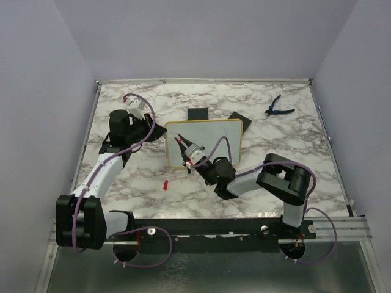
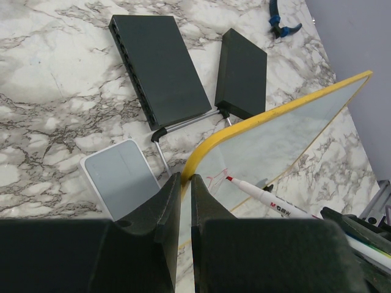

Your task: Write a sentence on the whiteboard

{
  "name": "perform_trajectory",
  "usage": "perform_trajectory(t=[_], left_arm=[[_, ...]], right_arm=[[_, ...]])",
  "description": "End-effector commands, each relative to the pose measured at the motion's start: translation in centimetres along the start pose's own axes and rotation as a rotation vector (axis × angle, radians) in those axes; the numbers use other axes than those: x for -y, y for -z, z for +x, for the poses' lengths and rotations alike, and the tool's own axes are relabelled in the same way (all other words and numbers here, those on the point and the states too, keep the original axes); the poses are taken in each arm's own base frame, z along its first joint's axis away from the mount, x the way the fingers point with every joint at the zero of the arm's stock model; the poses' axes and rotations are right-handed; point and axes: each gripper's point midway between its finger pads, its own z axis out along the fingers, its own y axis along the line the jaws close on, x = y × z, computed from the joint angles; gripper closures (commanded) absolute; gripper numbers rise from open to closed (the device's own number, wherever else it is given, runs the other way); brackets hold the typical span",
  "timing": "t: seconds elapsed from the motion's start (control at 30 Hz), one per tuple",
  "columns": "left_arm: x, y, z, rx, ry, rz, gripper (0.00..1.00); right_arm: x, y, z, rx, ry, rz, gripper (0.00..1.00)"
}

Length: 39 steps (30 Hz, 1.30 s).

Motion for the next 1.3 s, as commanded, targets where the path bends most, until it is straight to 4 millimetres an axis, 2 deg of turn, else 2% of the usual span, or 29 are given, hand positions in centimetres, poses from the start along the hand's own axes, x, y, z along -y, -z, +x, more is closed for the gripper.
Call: perform_trajectory(t=[0.0, 0.77, 0.87, 1.13, 1.27], left_arm=[[1.2, 0.4, -1.3, 0.032, -0.034, 0.031, 0.89], [1.2, 0.4, -1.2, 0.031, -0.034, 0.030, 0.89], [1.1, 0.4, -1.2, 0.031, -0.034, 0.030, 0.89], [1.1, 0.4, -1.3, 0.033, -0.034, 0.029, 0.89], [1.2, 0.4, -1.3, 0.032, -0.034, 0.030, 0.89]], right_arm=[[3.3, -0.2, -3.1, 0.134, -0.041, 0.149, 0.99], [4.0, 0.8, -2.9, 0.112, -0.038, 0.160, 0.99], [3.9, 0.9, -3.3, 0.126, -0.043, 0.146, 0.99], [4.2, 1.7, -6.2, 0.200, -0.112, 0.104, 0.99], [4.4, 1.8, -6.7, 0.209, -0.116, 0.106, 0.99]])
